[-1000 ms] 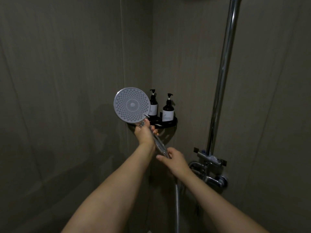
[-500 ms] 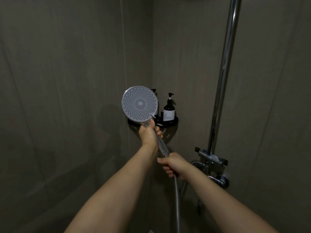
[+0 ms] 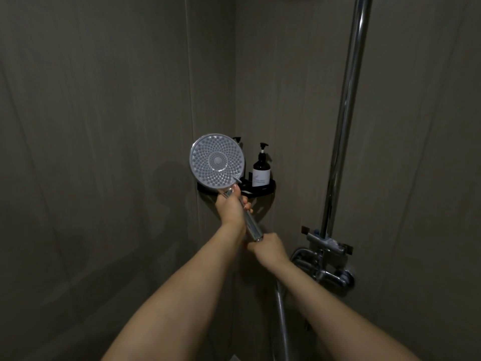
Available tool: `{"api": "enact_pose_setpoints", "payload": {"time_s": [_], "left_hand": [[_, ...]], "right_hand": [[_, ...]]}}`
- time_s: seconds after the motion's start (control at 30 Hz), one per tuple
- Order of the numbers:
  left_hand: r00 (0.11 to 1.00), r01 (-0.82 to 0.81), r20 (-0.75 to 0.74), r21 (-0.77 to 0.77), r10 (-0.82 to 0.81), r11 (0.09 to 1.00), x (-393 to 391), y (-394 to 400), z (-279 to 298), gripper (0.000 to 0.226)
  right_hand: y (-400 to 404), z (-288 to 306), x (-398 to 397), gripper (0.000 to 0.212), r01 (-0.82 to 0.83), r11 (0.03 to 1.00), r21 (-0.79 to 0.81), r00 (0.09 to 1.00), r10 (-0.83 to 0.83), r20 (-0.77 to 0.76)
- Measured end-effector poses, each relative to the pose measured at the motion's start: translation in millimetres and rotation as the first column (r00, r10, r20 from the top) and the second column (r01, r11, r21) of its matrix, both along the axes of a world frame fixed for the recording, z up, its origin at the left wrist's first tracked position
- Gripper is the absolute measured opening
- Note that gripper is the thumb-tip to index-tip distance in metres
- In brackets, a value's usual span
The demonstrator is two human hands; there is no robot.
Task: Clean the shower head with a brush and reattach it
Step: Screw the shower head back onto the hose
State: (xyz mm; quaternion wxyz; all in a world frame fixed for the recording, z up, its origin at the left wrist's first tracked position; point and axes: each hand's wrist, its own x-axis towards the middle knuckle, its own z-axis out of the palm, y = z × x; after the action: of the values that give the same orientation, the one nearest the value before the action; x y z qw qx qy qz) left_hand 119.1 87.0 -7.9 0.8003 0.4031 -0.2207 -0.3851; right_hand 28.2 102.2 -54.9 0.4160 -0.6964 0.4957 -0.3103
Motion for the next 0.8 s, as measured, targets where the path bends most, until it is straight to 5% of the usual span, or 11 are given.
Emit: {"api": "enact_pose_setpoints", "payload": {"time_s": [0.1,0.17,0.27,0.33,0.43,0.63,0.8], "left_hand": [[0.999,0.031,0.007,0.020,-0.032,0.999,1,0,-5,0.009],[0.999,0.040,0.010,0.032,-0.040,0.999,-2,1,-7,0.006],[1.000,0.009,0.029,0.064,-0.011,0.998,-4,2,-8,0.006],[0.998,-0.032,0.048,0.086,0.028,0.996,-5,1,-9,0.007],[0.999,-0.044,0.024,0.079,0.042,0.996,-5,1,-8,0.007],[0.997,-0.056,0.061,0.079,0.051,0.995,0,-1,-17,0.014],[0.999,-0.017,0.049,0.096,0.013,0.995,1,-3,-43,0.016]], "right_hand": [[-2,-3,-10,0.008,-0.227,0.925,0.306,0.972,0.197,0.126],[-7,-8,-17,0.018,-0.364,0.827,0.429,0.928,0.282,0.244],[-10,-15,-14,0.019,-0.319,0.868,0.381,0.945,0.262,0.195],[-7,-17,-7,0.008,-0.145,0.972,0.184,0.989,0.146,0.010],[-4,-20,2,0.025,0.082,0.994,-0.076,0.993,-0.088,-0.073],[2,-21,2,0.010,-0.081,0.981,0.176,0.996,0.071,0.060],[1,-43,-4,0.019,-0.154,0.942,0.298,0.988,0.139,0.072]]}}
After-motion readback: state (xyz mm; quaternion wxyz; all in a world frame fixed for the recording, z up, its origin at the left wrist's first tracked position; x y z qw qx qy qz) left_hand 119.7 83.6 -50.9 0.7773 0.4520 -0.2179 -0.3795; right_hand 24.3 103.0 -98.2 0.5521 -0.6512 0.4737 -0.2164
